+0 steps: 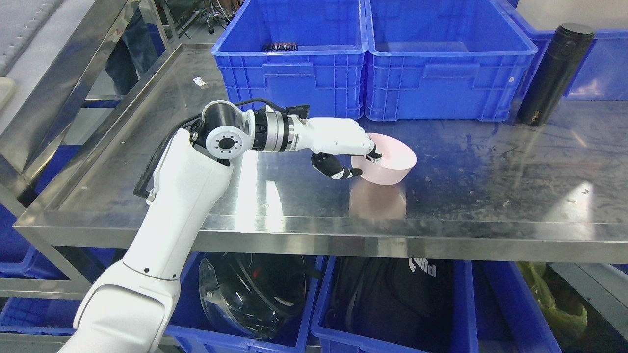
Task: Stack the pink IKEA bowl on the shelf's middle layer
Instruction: 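Grip the pink bowl rim with the left hand and lift it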
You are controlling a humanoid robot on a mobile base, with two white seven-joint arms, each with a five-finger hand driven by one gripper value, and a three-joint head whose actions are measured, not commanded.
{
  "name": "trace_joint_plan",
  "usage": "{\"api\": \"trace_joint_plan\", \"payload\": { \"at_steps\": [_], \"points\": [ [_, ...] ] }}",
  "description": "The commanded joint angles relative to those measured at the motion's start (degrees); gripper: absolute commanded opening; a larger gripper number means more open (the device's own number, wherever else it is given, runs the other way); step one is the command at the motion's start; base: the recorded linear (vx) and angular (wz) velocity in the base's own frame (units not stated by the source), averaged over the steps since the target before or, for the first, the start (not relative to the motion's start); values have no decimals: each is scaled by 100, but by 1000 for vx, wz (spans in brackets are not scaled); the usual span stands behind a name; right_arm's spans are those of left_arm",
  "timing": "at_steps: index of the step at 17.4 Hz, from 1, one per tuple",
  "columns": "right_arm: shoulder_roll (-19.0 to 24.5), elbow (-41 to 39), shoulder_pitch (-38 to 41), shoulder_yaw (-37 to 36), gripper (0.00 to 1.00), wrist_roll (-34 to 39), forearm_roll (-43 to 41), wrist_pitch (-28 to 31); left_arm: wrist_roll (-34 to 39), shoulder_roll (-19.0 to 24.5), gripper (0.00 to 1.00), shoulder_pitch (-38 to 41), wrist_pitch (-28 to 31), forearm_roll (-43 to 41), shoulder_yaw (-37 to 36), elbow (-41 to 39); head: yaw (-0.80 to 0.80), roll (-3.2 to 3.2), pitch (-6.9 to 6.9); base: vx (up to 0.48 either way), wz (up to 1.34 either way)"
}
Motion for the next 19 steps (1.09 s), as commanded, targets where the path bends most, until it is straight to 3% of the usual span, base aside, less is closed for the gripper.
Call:
{"api": "trace_joint_plan", "payload": {
  "at_steps": [1,4,8,14,19],
  "points": [
    [-100,-100,26,0,100,-2,1,-2,13,-522,0,173,-340,19,1404,-162,0,0,0,0,0],
    [-100,-100,18,0,100,-2,1,-2,-13,-722,0,313,-895,19,1818,-311,0,0,0,0,0],
    [-100,-100,18,0,100,-2,1,-2,57,-722,0,980,-895,-94,1643,-750,0,0,0,0,0],
    [-100,-100,18,0,100,-2,1,-2,505,-722,0,1262,-895,-244,1529,-1006,0,0,0,-18,168],
    [-100,-100,18,0,100,-2,1,-2,1252,-722,0,1772,-895,-341,1133,-1155,0,0,0,-36,621]
  ]
}}
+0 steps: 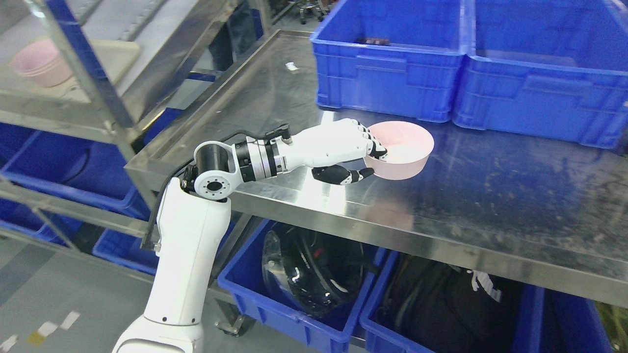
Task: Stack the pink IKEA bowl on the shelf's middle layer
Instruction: 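Hold the pink bowl in the left hand while turning toward the shelf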
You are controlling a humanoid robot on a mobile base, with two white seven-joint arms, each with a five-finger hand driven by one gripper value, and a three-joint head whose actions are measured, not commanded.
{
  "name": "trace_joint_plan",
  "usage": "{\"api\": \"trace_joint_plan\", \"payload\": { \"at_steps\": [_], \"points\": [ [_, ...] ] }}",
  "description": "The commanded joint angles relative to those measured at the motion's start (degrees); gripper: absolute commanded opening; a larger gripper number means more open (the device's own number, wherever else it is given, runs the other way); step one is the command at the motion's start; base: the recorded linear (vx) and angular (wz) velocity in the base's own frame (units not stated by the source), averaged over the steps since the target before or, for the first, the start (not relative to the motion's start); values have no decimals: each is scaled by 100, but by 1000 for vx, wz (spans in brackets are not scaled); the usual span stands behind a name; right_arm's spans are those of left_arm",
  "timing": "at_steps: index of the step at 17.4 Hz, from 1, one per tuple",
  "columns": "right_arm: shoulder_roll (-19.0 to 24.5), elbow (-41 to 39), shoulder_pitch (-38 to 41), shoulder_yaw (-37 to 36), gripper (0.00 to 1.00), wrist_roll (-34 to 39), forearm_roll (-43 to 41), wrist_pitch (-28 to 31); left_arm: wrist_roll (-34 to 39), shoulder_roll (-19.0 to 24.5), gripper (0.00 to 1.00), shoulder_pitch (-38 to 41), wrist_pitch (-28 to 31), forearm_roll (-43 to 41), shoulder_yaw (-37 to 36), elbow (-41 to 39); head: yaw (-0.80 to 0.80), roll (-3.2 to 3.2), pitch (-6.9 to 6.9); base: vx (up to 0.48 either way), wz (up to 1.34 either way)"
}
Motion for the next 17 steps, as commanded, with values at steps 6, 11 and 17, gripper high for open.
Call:
{"api": "trace_joint_plan", "payload": {
  "at_steps": [6,11,17],
  "points": [
    [-100,-100,26,0,100,-2,0,-2,340,-20,0,528,-5,-87,-315,-393,0,0,0,-53,990],
    [-100,-100,17,0,100,-2,0,-2,402,-20,0,528,-5,-87,-315,-464,0,0,1,-57,1100],
    [-100,-100,17,0,100,-2,0,-2,402,-20,0,607,-5,-87,-324,-508,0,0,3,-44,1020]
  ]
}}
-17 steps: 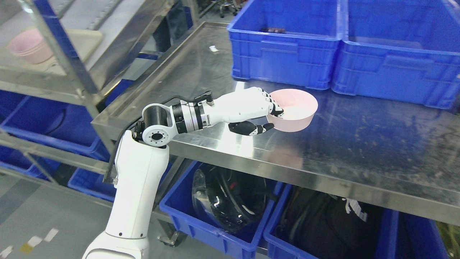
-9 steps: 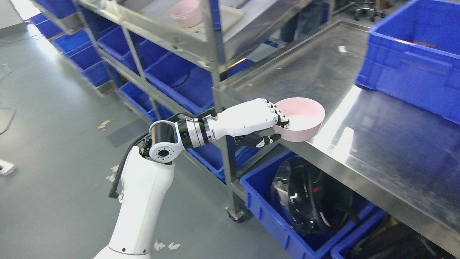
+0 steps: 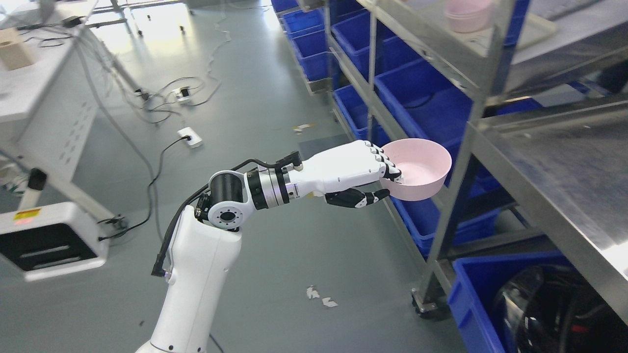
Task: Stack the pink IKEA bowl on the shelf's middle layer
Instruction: 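Hold the pink bowl in the left hand while turning toward the shelf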
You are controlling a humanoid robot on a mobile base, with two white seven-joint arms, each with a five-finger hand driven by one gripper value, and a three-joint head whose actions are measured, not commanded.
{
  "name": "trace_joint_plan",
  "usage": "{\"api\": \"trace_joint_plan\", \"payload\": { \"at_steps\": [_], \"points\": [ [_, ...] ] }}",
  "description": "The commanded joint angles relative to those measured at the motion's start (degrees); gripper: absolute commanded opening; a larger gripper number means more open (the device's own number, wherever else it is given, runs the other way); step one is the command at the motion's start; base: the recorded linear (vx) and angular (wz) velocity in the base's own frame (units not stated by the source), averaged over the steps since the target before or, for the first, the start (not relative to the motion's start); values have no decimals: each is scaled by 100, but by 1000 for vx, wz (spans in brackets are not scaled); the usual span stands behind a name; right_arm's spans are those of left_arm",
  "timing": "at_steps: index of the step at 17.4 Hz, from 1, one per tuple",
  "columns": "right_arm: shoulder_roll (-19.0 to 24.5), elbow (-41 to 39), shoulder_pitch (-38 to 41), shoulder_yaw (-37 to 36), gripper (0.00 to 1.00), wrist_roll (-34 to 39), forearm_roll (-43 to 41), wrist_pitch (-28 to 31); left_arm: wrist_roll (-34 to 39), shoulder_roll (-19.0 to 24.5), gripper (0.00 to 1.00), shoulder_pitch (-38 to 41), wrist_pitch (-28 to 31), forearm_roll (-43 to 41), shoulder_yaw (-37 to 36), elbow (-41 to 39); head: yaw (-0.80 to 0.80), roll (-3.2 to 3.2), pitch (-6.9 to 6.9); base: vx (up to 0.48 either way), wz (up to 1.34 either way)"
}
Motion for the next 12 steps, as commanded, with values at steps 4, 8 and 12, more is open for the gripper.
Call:
{"api": "trace_joint_plan", "payload": {
  "at_steps": [4,8,12],
  "points": [
    [-100,-100,18,0,100,-2,0,-2,2,78,0,64,-5,-3,-63,-124,0,0,0,10,960],
    [-100,-100,18,0,100,-2,0,-2,2,78,0,64,-5,-3,-63,-168,0,0,0,77,462],
    [-100,-100,26,0,100,-2,0,-2,2,78,0,64,-5,-3,-72,-186,0,0,0,107,296]
  ]
}}
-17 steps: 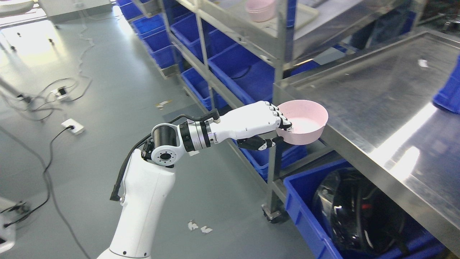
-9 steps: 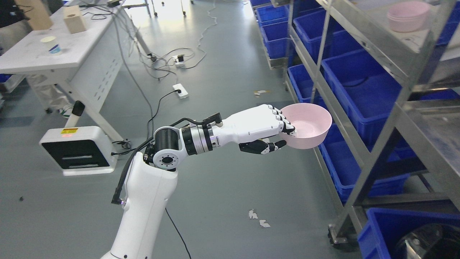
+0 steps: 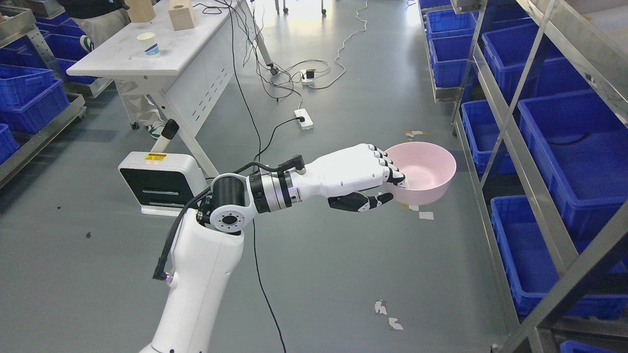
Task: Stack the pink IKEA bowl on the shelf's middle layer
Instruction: 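Hold the pink bowl in the left hand while turning toward the shelf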
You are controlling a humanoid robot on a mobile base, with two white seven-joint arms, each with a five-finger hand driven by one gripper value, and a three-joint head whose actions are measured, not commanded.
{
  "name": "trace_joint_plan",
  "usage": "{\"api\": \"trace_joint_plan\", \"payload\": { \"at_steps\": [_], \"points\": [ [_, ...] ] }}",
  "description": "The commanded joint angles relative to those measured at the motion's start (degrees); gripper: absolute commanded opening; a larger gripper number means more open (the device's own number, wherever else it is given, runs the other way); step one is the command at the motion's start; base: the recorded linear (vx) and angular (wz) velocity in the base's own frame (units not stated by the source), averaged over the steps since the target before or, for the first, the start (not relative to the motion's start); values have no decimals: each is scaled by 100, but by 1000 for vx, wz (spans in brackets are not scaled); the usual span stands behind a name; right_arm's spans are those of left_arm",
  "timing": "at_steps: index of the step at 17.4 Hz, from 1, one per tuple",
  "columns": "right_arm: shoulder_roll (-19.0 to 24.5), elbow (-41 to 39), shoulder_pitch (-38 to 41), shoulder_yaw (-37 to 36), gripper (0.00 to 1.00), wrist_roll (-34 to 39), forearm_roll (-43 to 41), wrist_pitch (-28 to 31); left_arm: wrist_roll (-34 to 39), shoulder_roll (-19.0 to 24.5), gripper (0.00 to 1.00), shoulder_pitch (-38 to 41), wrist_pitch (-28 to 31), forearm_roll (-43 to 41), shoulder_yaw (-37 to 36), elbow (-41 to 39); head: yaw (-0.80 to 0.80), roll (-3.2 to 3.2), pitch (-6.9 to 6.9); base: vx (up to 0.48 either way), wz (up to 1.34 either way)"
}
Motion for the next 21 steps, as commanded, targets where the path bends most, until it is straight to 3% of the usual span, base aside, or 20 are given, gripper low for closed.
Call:
{"api": "trace_joint_plan", "payload": {
  "at_steps": [1,9,21],
  "points": [
    [-100,-100,18,0,100,-2,0,-2,-1,94,0,7,-3,0,-27,-75,0,0,0,136,234],
    [-100,-100,18,0,100,-2,0,-2,-1,94,0,7,-3,0,-27,-75,0,0,0,241,9],
    [-100,-100,18,0,100,-2,0,-2,-1,94,1,7,-3,0,-18,-84,0,0,0,370,-117]
  ]
}}
